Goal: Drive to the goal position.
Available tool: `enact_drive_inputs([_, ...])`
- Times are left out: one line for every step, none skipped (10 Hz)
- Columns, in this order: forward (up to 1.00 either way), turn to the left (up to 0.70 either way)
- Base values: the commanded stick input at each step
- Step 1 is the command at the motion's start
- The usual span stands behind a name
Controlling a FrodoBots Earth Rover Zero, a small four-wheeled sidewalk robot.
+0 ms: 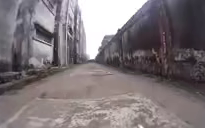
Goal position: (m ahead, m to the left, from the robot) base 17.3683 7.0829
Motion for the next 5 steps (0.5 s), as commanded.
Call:
enact_drive_inputs([0.50, 0.50])
enact_drive_inputs([0.50, 0.36])
enact_drive_inputs([0.50, 0.00])
enact_drive_inputs([0.50, 0.00])
enact_drive_inputs([0.50, 0.00])
